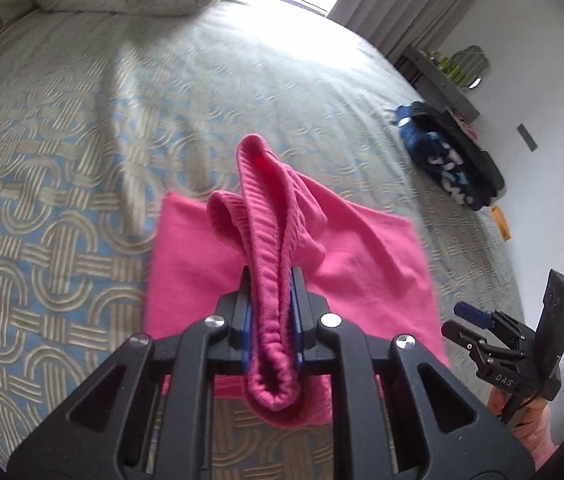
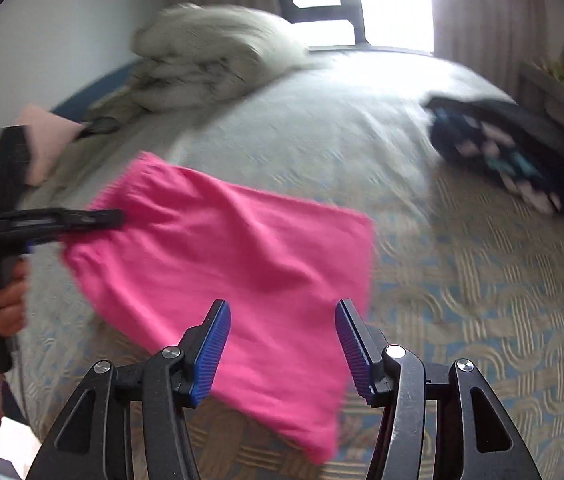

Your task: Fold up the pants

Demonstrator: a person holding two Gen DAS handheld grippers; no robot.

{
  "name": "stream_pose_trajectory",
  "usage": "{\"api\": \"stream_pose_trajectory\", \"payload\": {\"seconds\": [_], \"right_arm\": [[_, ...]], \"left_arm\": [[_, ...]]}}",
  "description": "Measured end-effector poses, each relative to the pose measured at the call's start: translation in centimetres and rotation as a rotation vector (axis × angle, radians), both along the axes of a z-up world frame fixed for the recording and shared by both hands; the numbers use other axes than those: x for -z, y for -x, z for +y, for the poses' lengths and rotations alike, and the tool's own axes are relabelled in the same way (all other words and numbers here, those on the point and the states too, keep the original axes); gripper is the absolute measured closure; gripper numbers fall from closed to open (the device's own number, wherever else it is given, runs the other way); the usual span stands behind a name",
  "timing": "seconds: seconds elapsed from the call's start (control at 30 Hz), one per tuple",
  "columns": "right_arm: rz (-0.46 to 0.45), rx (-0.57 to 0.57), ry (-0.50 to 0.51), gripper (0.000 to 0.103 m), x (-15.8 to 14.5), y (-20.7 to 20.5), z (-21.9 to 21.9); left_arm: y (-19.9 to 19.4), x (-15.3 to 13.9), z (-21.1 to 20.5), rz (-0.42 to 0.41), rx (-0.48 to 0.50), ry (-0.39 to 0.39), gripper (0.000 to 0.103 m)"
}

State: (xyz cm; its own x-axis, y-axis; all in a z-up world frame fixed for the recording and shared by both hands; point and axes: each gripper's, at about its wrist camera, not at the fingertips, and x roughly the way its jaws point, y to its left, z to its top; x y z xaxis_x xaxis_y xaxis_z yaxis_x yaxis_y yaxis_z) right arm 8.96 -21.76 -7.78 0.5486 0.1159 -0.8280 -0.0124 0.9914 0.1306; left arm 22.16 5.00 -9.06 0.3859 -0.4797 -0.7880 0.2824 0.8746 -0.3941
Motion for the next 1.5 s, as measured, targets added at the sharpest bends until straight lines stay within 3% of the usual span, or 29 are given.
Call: {"api": "stream_pose_trajectory", "payload": {"seconds": [0.13, 0.27, 0.4, 0.5, 0.57, 0.67, 0.73, 0.77, 1.0, 1.37, 1.5], "right_arm": [[0.145, 0.017, -0.022, 0.047, 4.0, -0.4, 0.2], [0.137, 0.028, -0.045, 0.047, 3.9, -0.2, 0.2], [0.113, 0.025, -0.031, 0.047, 3.2, -0.1, 0.0], [0.114, 0.021, -0.05, 0.047, 3.3, -0.3, 0.0], [0.129, 0.023, -0.055, 0.046, 3.8, -0.7, -0.3], [0.155, 0.038, -0.078, 0.046, 4.5, -0.8, -0.4], [0.161, 0.037, -0.092, 0.046, 4.7, -1.2, -0.7], [0.166, 0.045, -0.098, 0.046, 4.8, -1.2, -0.8], [0.183, 0.047, -0.122, 0.044, 5.1, -1.7, -1.4], [0.191, 0.037, -0.122, 0.043, 5.2, -2.8, -1.4], [0.202, 0.045, -0.177, 0.043, 5.2, -3.9, -1.8]], "left_arm": [[-0.5, 2.2, 0.5, 0.043, -0.033, -0.016, 0.086], [0.0, 0.6, 0.7, -0.015, -0.025, -0.008, 0.086], [0.4, -0.8, 1.5, -0.091, -0.036, -0.07, 0.086], [-0.6, 1.6, 2.7, -0.01, -0.058, -0.046, 0.084], [-1.1, 4.2, 2.9, 0.061, -0.071, -0.088, 0.08], [-0.7, 5.7, 2.9, 0.057, -0.081, -0.113, 0.071], [-0.5, 5.8, 2.9, 0.051, -0.087, -0.13, 0.056], [-0.5, 5.9, 2.9, 0.055, -0.087, -0.14, 0.054], [-0.6, 6.7, 3.9, 0.081, -0.096, -0.104, 0.052], [-0.9, 6.6, 2.8, 0.082, -0.078, -0.118, 0.052], [-1.2, 6.8, 2.7, 0.093, -0.053, -0.112, 0.047]]}}
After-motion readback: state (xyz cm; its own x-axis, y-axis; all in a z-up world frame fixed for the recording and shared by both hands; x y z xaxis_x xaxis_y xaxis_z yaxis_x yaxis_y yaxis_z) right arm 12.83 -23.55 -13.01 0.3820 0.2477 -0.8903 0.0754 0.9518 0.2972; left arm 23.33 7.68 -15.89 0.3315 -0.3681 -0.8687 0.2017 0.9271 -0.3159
